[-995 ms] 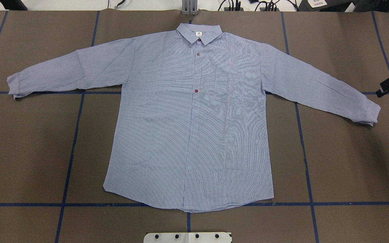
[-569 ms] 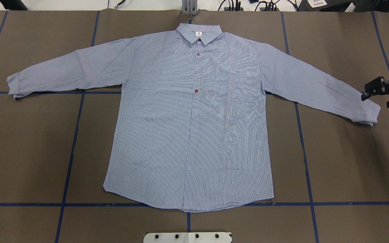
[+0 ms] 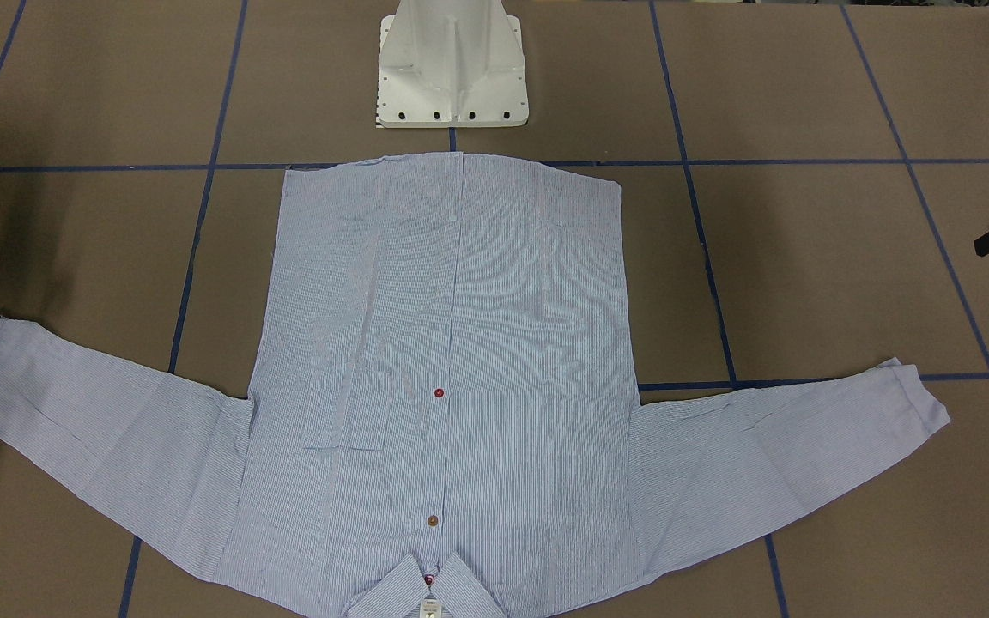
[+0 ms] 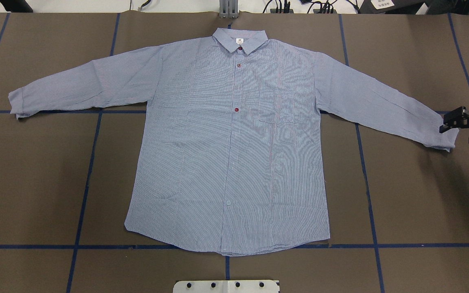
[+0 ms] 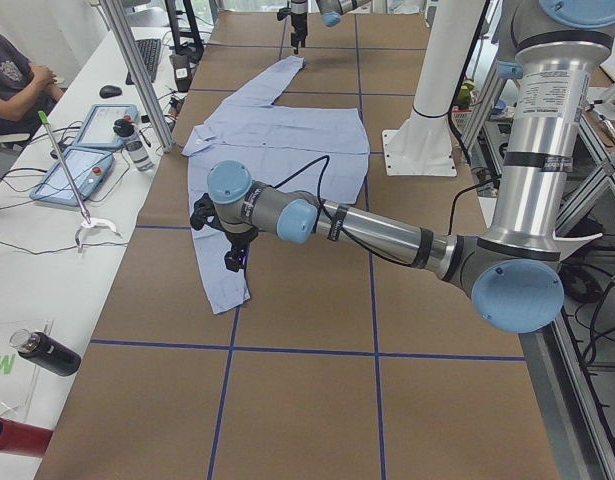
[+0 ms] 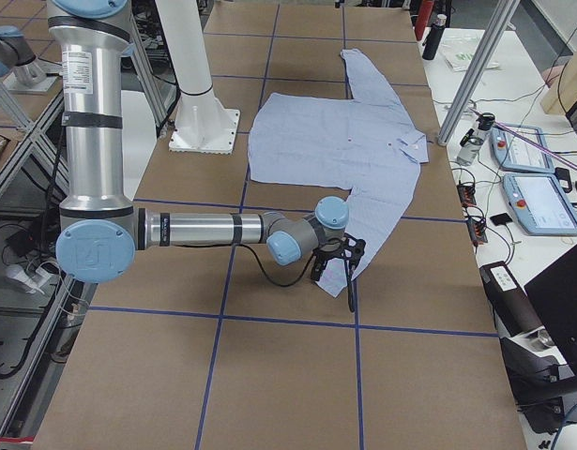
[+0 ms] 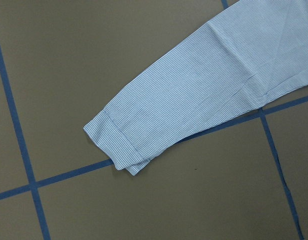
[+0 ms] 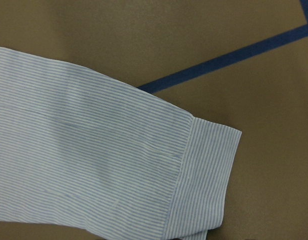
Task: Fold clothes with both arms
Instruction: 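Lower the right gripper to the cuff of the sleeve nearest it and grasp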
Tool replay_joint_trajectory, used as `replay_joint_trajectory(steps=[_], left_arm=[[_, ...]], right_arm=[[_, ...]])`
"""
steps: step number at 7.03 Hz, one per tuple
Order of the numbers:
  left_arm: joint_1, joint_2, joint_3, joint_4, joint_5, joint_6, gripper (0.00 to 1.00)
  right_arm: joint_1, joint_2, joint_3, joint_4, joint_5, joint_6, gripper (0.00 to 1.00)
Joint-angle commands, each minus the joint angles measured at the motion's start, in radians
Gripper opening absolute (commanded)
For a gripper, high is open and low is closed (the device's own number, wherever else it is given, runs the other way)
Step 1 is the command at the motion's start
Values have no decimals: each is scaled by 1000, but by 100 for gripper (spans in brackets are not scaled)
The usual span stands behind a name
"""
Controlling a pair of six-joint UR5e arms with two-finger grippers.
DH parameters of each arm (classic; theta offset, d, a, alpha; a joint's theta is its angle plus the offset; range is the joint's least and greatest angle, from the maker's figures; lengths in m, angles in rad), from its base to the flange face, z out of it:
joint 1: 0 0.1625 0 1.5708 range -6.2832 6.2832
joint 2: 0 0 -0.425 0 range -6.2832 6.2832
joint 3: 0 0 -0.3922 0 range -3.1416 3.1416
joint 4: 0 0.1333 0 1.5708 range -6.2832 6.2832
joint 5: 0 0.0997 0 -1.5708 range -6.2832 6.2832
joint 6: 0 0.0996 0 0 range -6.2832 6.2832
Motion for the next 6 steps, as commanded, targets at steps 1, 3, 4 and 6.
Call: replay_joint_trajectory(steps=[1, 3, 4, 6], left_arm=[[3, -9, -7, -12, -3, -2, 100], [6, -10, -10, -27, -4, -2, 100], [6, -12, -8, -26, -2, -2, 100], [6, -9, -8, -27, 2, 2, 100]], right_arm=[[-30, -2, -24, 25, -1, 20, 94], [-50, 10, -55, 25, -3, 18, 94], [-50, 10, -53, 27, -3, 20, 93], [-50, 10, -61, 25, -15, 23, 83]])
